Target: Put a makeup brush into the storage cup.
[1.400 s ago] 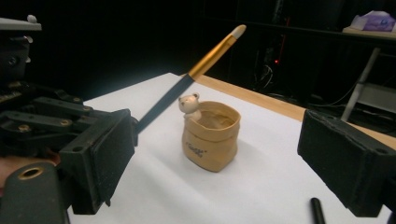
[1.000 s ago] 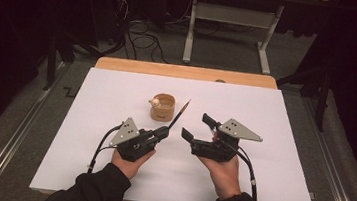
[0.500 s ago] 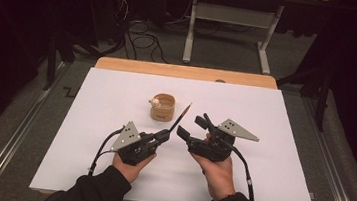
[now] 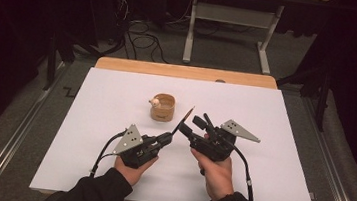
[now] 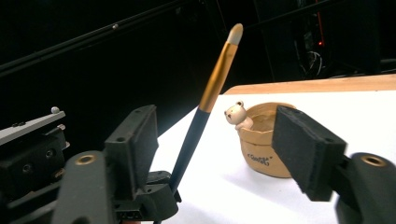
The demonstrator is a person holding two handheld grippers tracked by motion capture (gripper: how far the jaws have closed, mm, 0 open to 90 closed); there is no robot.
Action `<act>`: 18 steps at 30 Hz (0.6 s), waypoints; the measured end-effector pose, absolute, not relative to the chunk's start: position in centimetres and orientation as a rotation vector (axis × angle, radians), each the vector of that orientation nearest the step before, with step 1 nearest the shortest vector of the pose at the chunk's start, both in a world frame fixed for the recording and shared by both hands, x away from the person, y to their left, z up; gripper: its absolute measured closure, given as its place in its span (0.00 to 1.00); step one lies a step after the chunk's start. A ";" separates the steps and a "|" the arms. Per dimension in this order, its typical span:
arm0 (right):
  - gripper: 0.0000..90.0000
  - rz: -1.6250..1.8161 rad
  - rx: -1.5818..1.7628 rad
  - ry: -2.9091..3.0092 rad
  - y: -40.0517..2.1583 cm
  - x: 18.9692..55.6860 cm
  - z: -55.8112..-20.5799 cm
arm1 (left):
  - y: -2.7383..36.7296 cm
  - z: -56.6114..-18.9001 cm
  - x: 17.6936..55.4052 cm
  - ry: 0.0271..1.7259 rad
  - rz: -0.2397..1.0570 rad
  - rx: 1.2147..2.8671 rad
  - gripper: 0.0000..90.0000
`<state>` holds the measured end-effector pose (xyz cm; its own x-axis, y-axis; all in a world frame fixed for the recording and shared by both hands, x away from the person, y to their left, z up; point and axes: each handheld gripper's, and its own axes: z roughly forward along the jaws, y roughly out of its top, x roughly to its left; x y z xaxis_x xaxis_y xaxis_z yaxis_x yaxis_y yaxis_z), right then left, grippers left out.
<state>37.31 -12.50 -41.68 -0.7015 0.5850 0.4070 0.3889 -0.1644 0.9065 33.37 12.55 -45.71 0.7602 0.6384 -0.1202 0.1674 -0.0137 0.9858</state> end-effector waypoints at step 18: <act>0.65 2.062 1.163 1.931 -12.6 37.2 -42.4 | 11.9 -46.0 33.0 0.657 0.419 1.580 0.94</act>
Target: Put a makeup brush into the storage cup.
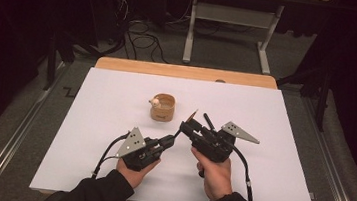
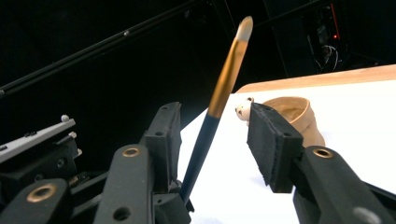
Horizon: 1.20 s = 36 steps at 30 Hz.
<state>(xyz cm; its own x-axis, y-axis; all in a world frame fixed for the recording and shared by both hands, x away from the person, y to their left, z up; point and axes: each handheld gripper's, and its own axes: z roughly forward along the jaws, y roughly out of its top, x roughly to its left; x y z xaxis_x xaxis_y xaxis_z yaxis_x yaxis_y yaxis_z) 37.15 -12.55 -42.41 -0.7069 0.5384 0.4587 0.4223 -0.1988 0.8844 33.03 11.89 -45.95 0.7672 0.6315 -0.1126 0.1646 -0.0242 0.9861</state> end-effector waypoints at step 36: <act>0.94 2.198 1.259 1.912 -12.9 37.4 -43.1 | 11.5 -46.2 33.1 0.665 0.408 1.605 0.94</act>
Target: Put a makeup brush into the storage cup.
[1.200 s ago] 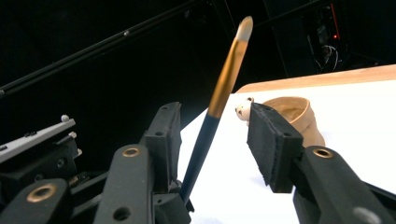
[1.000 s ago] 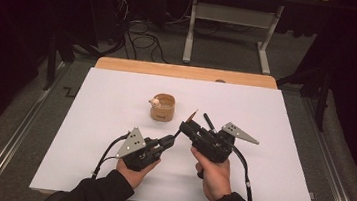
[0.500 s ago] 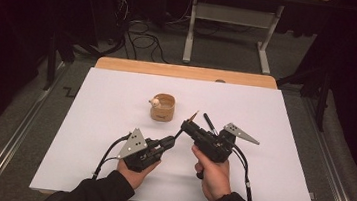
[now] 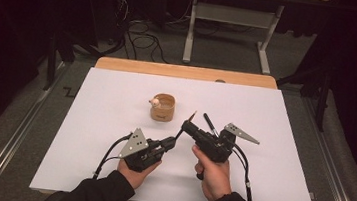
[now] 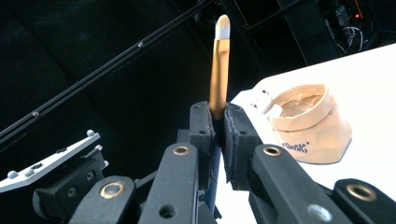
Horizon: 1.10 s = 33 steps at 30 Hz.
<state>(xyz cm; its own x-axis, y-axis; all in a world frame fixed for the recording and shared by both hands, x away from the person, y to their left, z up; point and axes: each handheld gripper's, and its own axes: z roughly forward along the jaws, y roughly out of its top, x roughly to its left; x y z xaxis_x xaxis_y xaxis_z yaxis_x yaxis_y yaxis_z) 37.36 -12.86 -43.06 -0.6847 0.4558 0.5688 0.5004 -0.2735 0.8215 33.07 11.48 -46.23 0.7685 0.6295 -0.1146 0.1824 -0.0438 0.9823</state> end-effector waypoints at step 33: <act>0.94 -2.154 -1.041 -2.537 -10.6 34.9 -41.1 | 11.8 -44.8 33.8 0.689 0.366 1.702 0.62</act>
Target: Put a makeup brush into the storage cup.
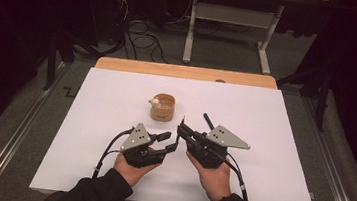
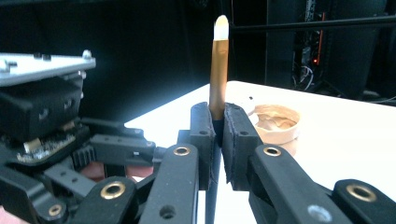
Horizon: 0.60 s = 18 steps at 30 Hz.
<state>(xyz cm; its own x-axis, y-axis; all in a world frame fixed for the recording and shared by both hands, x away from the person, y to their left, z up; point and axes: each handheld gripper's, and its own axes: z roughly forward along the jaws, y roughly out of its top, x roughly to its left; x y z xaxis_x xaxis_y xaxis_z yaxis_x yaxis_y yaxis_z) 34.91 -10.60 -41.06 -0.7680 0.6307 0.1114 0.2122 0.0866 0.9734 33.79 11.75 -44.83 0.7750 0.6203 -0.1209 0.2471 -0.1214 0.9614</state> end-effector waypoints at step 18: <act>0.94 1.652 0.768 2.093 -9.7 34.6 -41.5 | 12.0 -44.9 33.9 0.689 0.375 1.707 0.64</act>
